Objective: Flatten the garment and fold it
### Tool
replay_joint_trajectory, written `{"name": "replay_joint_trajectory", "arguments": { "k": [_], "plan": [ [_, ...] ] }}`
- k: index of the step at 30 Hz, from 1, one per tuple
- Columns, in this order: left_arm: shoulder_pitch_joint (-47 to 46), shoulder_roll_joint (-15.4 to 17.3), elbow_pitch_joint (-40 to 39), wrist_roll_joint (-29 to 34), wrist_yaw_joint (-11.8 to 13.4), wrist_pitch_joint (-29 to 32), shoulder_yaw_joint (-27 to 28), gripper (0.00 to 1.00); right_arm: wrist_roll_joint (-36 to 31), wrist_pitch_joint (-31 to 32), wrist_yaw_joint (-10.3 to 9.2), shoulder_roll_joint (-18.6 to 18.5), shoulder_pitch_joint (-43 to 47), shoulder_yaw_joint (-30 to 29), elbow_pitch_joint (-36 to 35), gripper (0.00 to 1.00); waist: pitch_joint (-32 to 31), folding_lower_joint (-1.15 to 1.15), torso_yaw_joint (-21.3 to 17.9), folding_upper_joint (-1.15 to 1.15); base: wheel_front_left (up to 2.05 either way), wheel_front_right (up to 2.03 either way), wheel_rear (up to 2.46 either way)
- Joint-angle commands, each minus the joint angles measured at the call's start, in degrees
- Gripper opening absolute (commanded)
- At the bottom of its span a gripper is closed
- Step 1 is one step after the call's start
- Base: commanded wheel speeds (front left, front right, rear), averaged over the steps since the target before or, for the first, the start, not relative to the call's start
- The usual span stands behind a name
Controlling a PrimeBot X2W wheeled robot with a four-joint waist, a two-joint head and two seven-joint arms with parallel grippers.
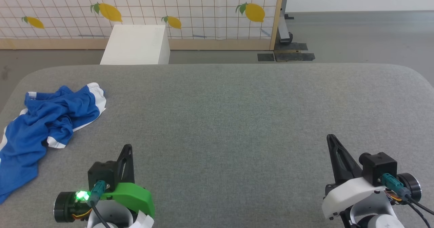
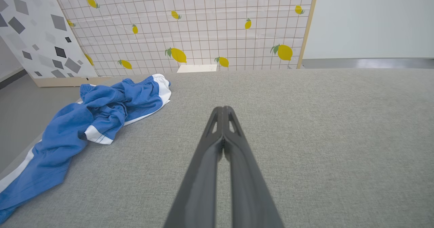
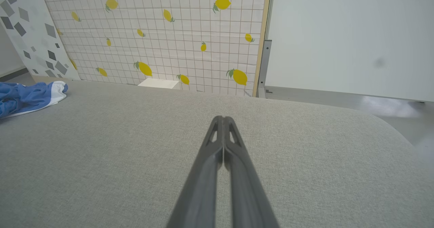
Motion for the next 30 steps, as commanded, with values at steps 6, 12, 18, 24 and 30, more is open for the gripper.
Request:
{"name": "replay_joint_trajectory", "arguments": {
  "k": [6, 12, 18, 24, 30],
  "plan": [
    [-0.84, 0.43, -0.17, 0.74, -0.05, 0.07, 0.2, 0.0, -0.35, -0.01, 0.36, 0.01, -1.06, 0.07, 0.1, 0.0, 0.0, 0.0, 0.0, 0.0, 0.0, 0.0, 0.0],
    [-0.84, 0.43, -0.17, 0.74, -0.05, 0.07, 0.2, 0.0, -0.35, -0.01, 0.36, 0.01, -1.06, 0.07, 0.1, 0.0, 0.0, 0.0, 0.0, 0.0, 0.0, 0.0, 0.0],
    [-0.84, 0.43, -0.17, 0.74, -0.05, 0.07, 0.2, 0.0, -0.35, -0.01, 0.36, 0.01, -1.06, 0.07, 0.1, 0.0, 0.0, 0.0, 0.0, 0.0, 0.0, 0.0, 0.0],
    [-0.84, 0.43, -0.17, 0.74, -0.05, 0.07, 0.2, 0.0, -0.35, -0.01, 0.36, 0.01, -1.06, 0.07, 0.1, 0.0, 0.0, 0.0, 0.0, 0.0, 0.0, 0.0, 0.0],
    [-0.84, 0.43, -0.17, 0.74, -0.05, 0.07, 0.2, 0.0, -0.35, -0.01, 0.36, 0.01, -1.06, 0.07, 0.1, 0.0, 0.0, 0.0, 0.0, 0.0, 0.0, 0.0, 0.0]
  ]
}}
